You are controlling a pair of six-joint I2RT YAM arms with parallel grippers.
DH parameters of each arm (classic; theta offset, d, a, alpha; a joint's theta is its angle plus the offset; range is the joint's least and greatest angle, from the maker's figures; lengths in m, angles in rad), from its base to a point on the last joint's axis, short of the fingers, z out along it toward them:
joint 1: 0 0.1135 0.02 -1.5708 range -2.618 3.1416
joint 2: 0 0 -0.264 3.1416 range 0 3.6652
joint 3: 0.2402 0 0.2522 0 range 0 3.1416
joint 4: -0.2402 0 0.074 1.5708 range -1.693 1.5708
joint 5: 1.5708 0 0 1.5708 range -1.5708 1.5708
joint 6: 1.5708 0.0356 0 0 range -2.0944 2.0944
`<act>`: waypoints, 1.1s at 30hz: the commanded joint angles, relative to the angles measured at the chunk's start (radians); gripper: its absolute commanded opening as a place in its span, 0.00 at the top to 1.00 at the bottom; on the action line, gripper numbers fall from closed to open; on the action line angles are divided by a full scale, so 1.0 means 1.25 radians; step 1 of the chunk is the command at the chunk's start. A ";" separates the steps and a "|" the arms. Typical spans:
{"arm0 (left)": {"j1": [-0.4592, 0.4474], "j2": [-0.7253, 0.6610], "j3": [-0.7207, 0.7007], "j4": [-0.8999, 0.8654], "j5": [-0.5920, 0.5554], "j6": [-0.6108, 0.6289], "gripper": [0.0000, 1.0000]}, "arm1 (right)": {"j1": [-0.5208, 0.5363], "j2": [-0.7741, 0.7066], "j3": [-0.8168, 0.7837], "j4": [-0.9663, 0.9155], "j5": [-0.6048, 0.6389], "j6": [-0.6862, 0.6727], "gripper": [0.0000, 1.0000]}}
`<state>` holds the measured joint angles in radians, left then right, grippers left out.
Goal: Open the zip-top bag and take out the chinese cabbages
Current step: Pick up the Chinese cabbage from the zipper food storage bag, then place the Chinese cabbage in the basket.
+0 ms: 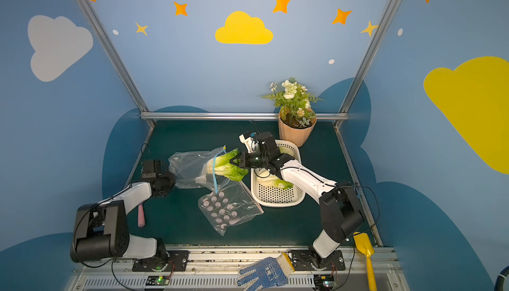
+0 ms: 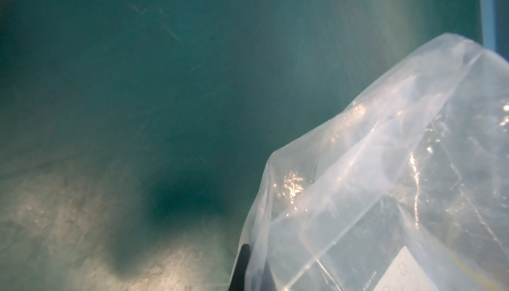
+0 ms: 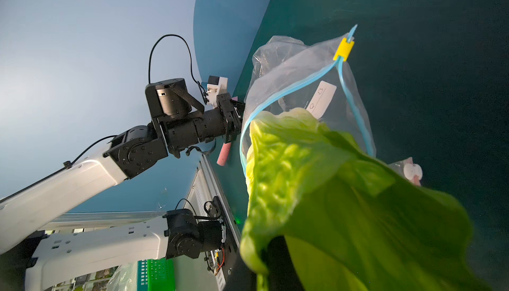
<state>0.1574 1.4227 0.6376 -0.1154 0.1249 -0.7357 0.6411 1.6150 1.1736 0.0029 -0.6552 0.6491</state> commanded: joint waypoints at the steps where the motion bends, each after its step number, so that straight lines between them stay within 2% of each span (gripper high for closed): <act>1: 0.005 0.008 0.019 -0.001 -0.002 0.015 0.95 | -0.011 -0.045 -0.011 -0.013 -0.006 -0.026 1.00; 15: 0.004 0.030 0.035 0.003 0.008 0.020 0.95 | -0.047 -0.177 -0.071 -0.101 0.034 -0.068 1.00; 33: 0.002 0.044 0.044 0.013 0.030 0.019 0.96 | -0.135 -0.449 -0.152 -0.338 0.135 -0.154 1.00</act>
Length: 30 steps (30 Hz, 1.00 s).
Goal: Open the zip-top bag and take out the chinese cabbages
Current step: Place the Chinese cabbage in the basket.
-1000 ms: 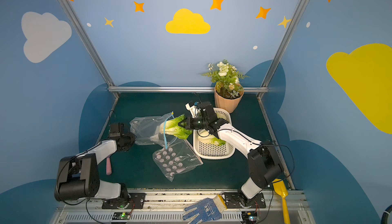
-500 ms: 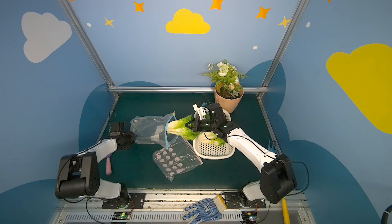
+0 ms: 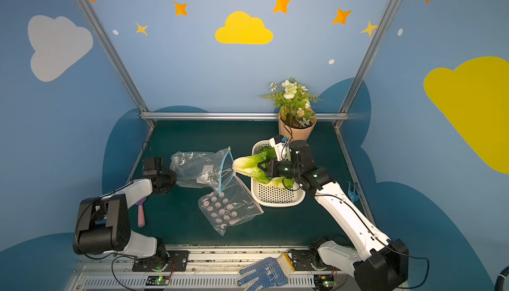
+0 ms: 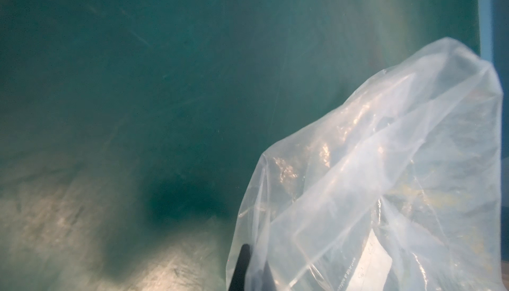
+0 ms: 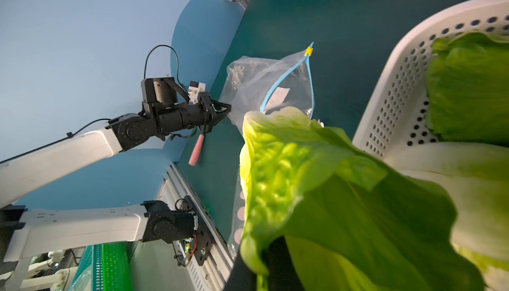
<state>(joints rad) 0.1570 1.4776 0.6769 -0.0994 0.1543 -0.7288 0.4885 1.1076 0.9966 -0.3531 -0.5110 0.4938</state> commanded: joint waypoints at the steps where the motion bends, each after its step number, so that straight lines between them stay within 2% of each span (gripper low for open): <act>1: 0.001 0.000 0.013 0.000 0.007 0.014 0.95 | -0.019 -0.060 -0.013 -0.074 0.025 -0.035 1.00; 11: -0.002 -0.012 0.011 0.000 0.015 0.018 0.85 | -0.072 -0.195 -0.032 -0.253 0.081 -0.095 1.00; 20: -0.005 -0.040 0.008 -0.007 0.013 0.018 0.69 | -0.114 -0.221 -0.055 -0.329 0.059 -0.116 1.00; 27: -0.005 -0.057 0.010 -0.014 0.009 0.020 0.48 | -0.135 -0.194 -0.072 -0.334 0.016 -0.144 1.00; 30: -0.005 -0.063 0.010 -0.017 0.009 0.021 0.36 | -0.142 -0.175 -0.075 -0.328 0.000 -0.150 1.00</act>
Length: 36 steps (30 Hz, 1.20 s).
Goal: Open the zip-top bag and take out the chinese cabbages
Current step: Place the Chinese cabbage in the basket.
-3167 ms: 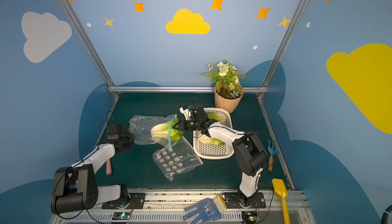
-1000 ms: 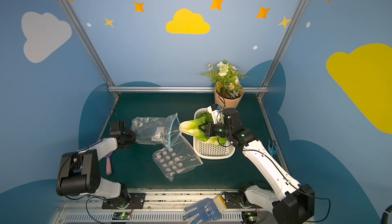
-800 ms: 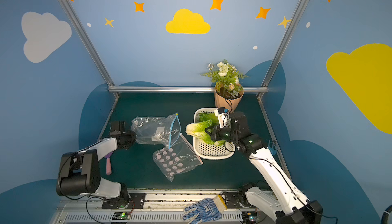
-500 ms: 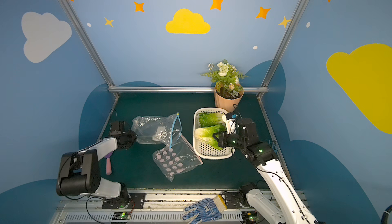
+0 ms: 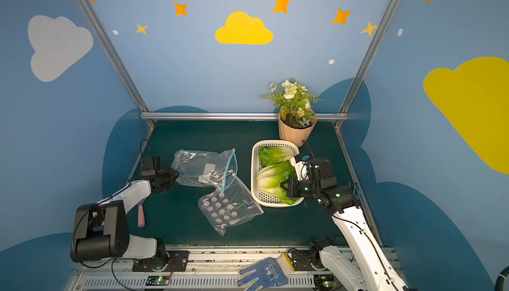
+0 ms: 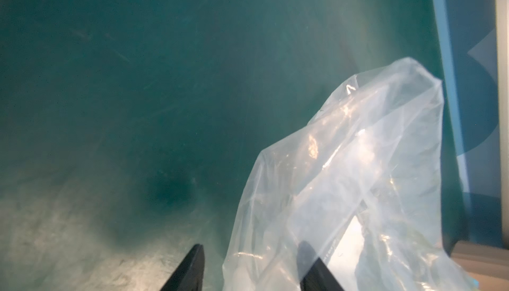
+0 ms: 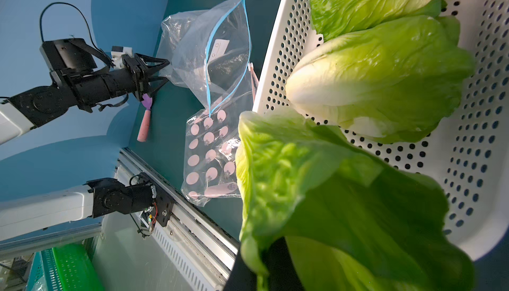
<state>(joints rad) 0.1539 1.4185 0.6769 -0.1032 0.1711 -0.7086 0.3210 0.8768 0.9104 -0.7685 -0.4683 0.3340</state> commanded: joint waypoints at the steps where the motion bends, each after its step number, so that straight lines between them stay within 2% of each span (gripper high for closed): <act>1: -0.004 -0.018 0.010 -0.014 -0.006 0.004 0.32 | -0.010 0.016 -0.007 0.004 -0.037 -0.025 1.00; 5: -0.004 -0.022 0.011 -0.019 -0.017 0.003 0.19 | -0.019 0.033 -0.014 0.011 -0.037 -0.037 1.00; 9: -0.004 -0.020 0.014 -0.021 -0.018 0.005 0.12 | -0.032 0.051 -0.037 0.038 -0.067 -0.040 1.00; 16: -0.004 -0.019 0.018 -0.025 -0.022 0.005 0.06 | -0.055 0.096 -0.054 0.052 -0.118 -0.058 1.00; 24: -0.005 -0.033 0.026 -0.038 -0.024 0.006 0.03 | -0.095 0.158 -0.067 0.059 -0.123 -0.080 1.00; 28: -0.005 -0.037 0.028 -0.042 -0.028 0.006 0.01 | -0.106 0.201 -0.057 0.044 -0.113 -0.088 0.86; 34: -0.004 -0.040 0.030 -0.047 -0.031 0.008 0.00 | -0.110 0.252 -0.030 -0.002 -0.080 -0.113 0.55; 36: -0.004 -0.039 0.032 -0.050 -0.034 0.009 0.00 | -0.110 0.255 -0.019 -0.017 -0.060 -0.116 0.49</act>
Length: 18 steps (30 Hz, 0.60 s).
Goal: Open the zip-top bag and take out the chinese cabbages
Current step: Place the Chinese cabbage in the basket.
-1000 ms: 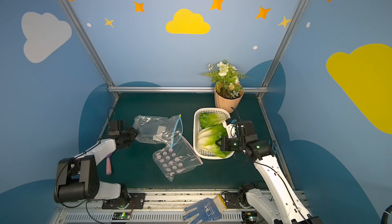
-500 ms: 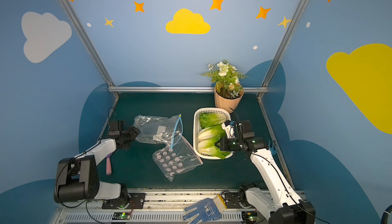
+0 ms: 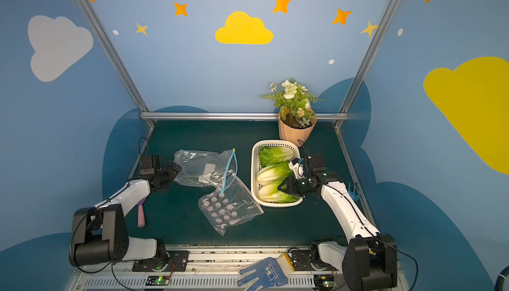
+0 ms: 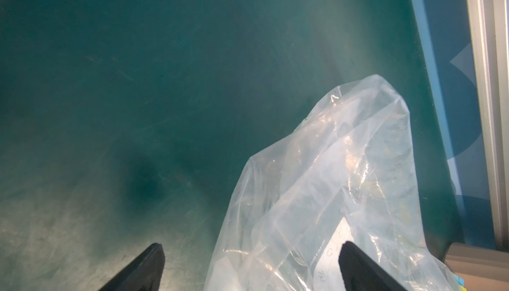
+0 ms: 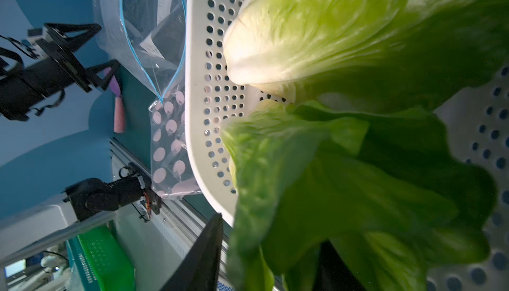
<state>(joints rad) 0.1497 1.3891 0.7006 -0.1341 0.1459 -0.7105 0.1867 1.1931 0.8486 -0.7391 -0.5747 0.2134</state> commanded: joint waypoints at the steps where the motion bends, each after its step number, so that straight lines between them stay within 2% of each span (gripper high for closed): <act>1: -0.001 -0.015 0.013 -0.025 -0.015 0.011 0.00 | -0.002 0.002 0.035 -0.047 0.038 -0.020 0.45; 7: -0.002 -0.023 0.021 -0.035 -0.018 0.017 0.00 | -0.003 -0.035 0.050 -0.073 0.100 -0.019 0.30; 18: -0.007 -0.061 0.037 -0.092 -0.063 0.056 0.00 | -0.002 -0.151 0.096 -0.116 0.201 -0.018 0.19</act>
<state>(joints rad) 0.1455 1.3426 0.7273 -0.2035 0.0998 -0.6746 0.1867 1.0462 0.9360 -0.8501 -0.3775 0.2001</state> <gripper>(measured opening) 0.999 0.798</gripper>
